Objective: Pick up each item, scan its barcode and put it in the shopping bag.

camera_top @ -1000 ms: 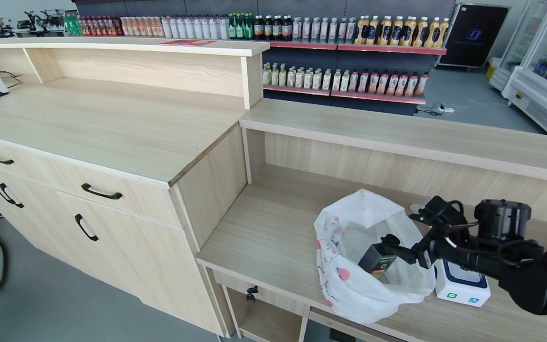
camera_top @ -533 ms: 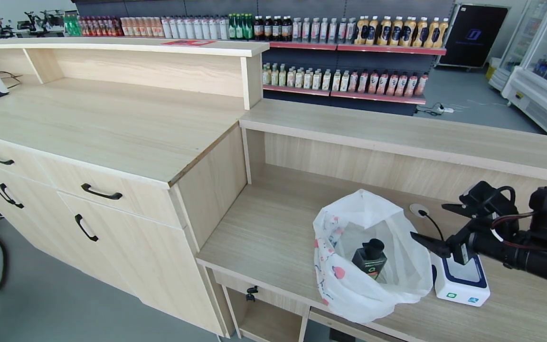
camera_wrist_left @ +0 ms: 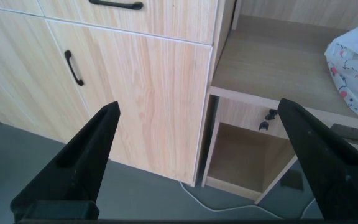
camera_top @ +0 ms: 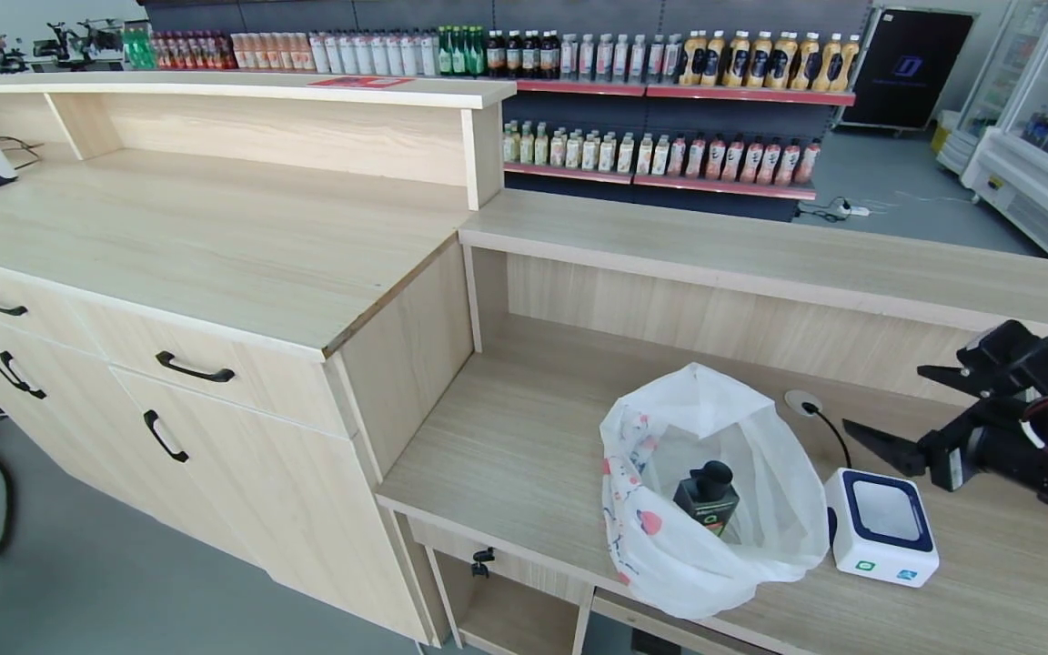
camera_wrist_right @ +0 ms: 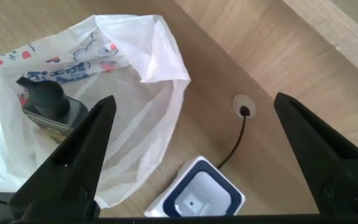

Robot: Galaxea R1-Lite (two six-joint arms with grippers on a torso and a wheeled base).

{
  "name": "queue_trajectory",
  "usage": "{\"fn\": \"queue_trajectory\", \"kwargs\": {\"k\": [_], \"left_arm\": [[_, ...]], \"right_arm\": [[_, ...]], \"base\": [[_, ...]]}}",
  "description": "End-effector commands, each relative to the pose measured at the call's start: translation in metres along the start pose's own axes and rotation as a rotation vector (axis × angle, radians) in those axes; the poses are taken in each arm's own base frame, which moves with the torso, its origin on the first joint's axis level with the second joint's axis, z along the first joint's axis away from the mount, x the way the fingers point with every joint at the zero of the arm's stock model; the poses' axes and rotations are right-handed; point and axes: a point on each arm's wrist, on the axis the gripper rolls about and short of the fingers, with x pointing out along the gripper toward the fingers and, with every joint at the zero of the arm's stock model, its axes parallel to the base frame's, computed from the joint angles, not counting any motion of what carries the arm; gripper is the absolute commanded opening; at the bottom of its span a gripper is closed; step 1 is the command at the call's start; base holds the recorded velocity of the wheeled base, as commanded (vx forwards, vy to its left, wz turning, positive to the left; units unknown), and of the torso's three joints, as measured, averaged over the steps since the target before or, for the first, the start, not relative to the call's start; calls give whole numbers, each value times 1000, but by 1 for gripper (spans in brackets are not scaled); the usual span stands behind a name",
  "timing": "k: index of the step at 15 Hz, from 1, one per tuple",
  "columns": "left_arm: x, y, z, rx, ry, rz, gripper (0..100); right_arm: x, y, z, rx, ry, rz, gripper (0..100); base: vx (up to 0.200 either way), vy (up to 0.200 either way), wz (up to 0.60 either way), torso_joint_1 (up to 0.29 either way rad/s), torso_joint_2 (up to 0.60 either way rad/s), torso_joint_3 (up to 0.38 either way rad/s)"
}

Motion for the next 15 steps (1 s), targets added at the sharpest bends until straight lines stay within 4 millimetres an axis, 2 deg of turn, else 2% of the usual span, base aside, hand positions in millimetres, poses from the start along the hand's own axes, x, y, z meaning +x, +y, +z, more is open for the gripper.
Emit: {"fn": "queue_trajectory", "kwargs": {"k": [1, 4, 5, 7, 9, 11, 13, 15], "left_arm": [[0, 0, 0, 0, 1, 0, 100], [0, 0, 0, 0, 1, 0, 100], [0, 0, 0, 0, 1, 0, 100], [0, 0, 0, 0, 0, 0, 100], [0, 0, 0, 0, 1, 0, 100], [0, 0, 0, 0, 1, 0, 100], [0, 0, 0, 0, 1, 0, 100], [0, 0, 0, 0, 0, 0, 100]], "right_arm": [[-54, -32, 14, -32, 63, -324, 100], [-102, -64, 36, 87, 136, -505, 100], [-115, -72, 42, 159, 218, -564, 100], [-122, -86, 54, 353, 399, -658, 100], [-111, -105, 49, 504, 585, -705, 100], [-87, -123, 21, 572, 651, -684, 100], [-66, -134, 4, 568, 635, -663, 100], [-34, -149, -9, 498, 426, -431, 100]], "base": [[0, 0, -600, 2, -2, 2], [0, 0, -600, 1, 1, 5], [0, 0, -600, 12, 2, 2], [0, 0, -600, 2, 5, 2], [0, 0, -600, -2, 2, 5], [0, 0, 0, 0, 0, 0], [0, 0, 0, 0, 0, 0], [0, 0, 0, 0, 0, 0]]}}
